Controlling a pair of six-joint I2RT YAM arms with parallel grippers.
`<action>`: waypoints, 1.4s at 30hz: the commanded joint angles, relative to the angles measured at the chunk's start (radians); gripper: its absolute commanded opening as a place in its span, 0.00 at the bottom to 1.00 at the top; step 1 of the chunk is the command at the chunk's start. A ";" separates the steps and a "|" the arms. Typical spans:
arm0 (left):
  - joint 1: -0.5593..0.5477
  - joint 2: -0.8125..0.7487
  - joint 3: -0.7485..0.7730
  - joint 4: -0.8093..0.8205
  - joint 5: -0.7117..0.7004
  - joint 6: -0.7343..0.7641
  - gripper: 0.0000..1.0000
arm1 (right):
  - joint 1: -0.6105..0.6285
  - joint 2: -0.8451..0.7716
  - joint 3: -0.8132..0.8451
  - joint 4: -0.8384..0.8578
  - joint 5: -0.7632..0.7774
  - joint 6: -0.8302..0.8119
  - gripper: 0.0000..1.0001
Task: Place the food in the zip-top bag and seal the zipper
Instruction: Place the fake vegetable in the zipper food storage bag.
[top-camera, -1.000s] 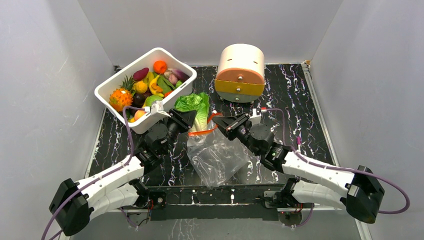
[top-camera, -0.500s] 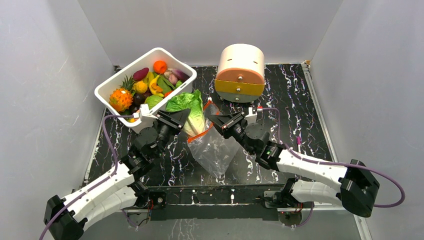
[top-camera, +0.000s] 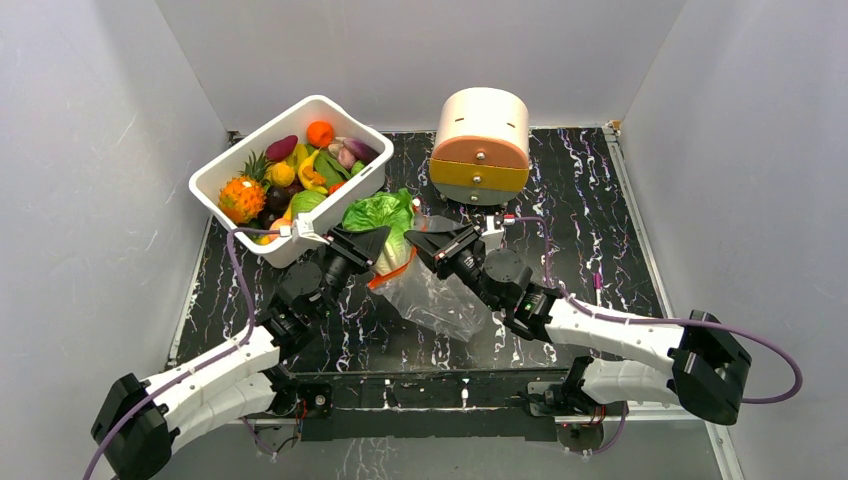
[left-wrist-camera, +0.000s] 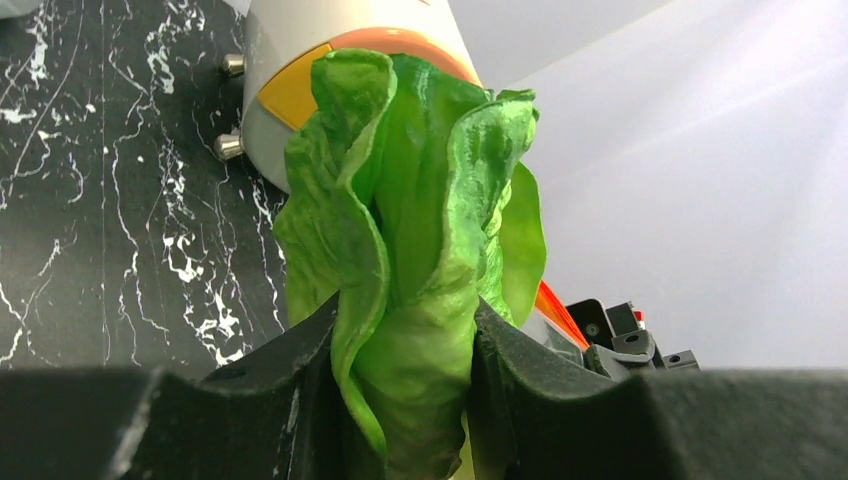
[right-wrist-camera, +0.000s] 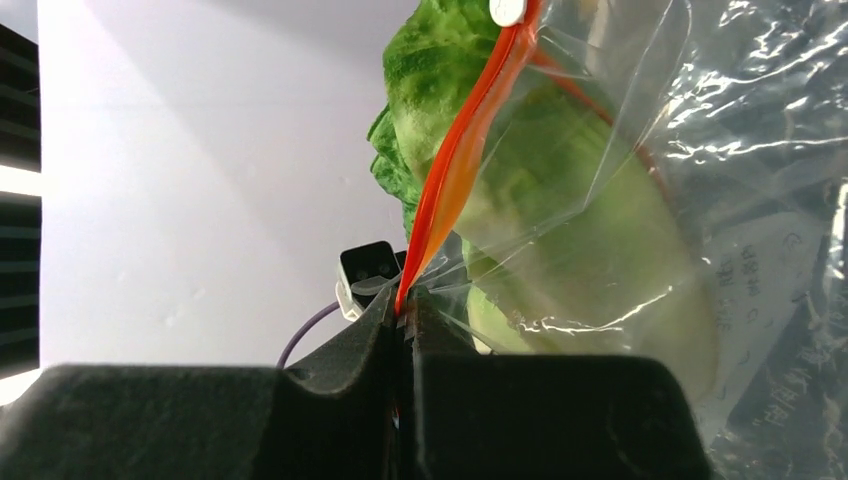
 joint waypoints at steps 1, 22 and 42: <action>-0.002 -0.038 0.041 0.061 -0.006 0.087 0.00 | 0.009 -0.001 0.053 0.115 0.031 0.019 0.00; -0.004 -0.129 0.113 -0.297 0.214 -0.007 0.00 | 0.006 0.051 0.083 0.208 0.069 -0.102 0.00; -0.003 -0.091 0.175 -0.411 0.479 0.082 0.08 | 0.005 0.127 0.123 0.261 -0.229 -0.254 0.00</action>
